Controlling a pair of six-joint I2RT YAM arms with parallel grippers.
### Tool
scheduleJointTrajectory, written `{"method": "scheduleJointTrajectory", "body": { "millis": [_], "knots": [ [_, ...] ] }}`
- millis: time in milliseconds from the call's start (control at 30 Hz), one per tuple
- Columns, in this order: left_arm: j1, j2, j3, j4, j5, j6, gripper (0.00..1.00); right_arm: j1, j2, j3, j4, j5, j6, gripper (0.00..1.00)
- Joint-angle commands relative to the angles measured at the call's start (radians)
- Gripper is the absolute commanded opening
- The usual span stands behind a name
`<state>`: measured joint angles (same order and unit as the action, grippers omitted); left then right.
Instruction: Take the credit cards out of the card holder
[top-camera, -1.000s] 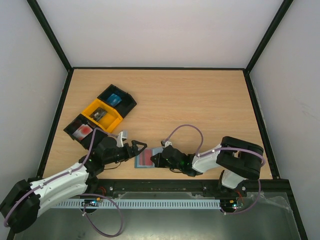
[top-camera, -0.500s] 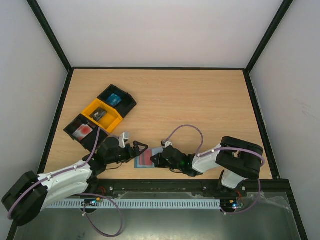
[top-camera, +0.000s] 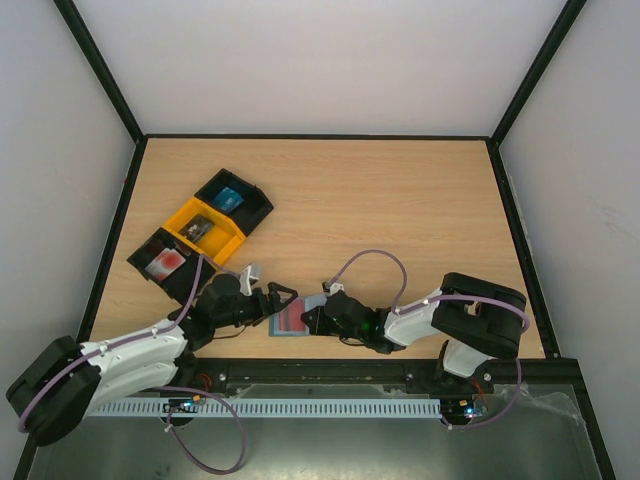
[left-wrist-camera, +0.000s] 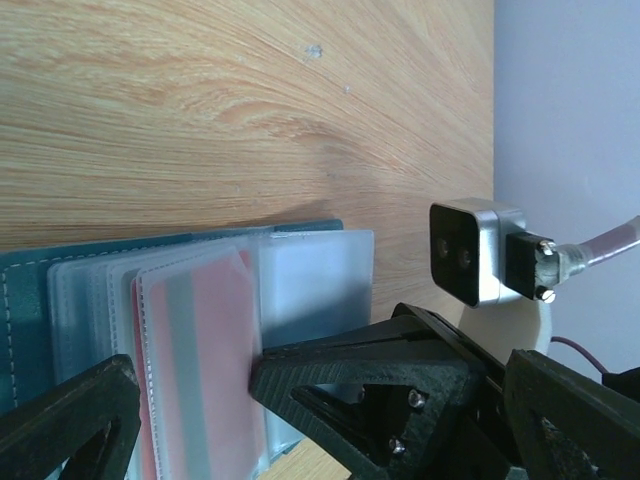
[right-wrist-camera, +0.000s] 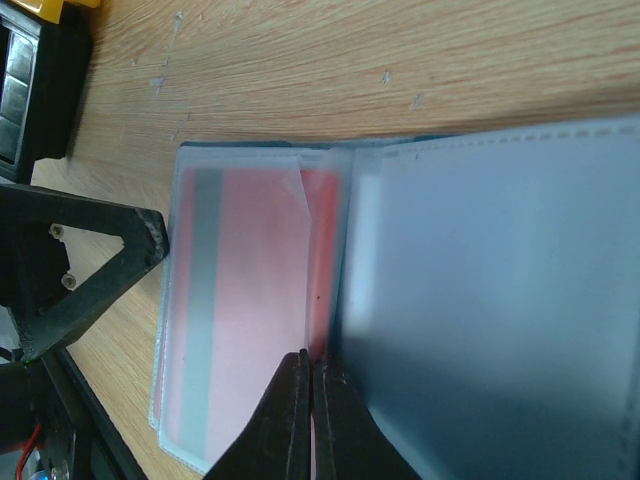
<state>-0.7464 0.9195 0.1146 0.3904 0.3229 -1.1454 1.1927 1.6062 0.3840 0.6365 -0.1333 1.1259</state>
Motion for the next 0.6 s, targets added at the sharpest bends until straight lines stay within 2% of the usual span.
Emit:
{"method": "scheduleJointTrajectory", "body": {
  "millis": [0,567],
  "knots": [
    [-0.009,0.029,-0.008,0.030,-0.004,0.006,1.00,0.010,0.027,-0.020,-0.042,0.001,-0.001,0.02],
    [-0.020,0.112,0.002,0.077,0.010,0.013,1.00,0.010,0.047,-0.020,-0.022,-0.017,0.004,0.02]
  ]
}}
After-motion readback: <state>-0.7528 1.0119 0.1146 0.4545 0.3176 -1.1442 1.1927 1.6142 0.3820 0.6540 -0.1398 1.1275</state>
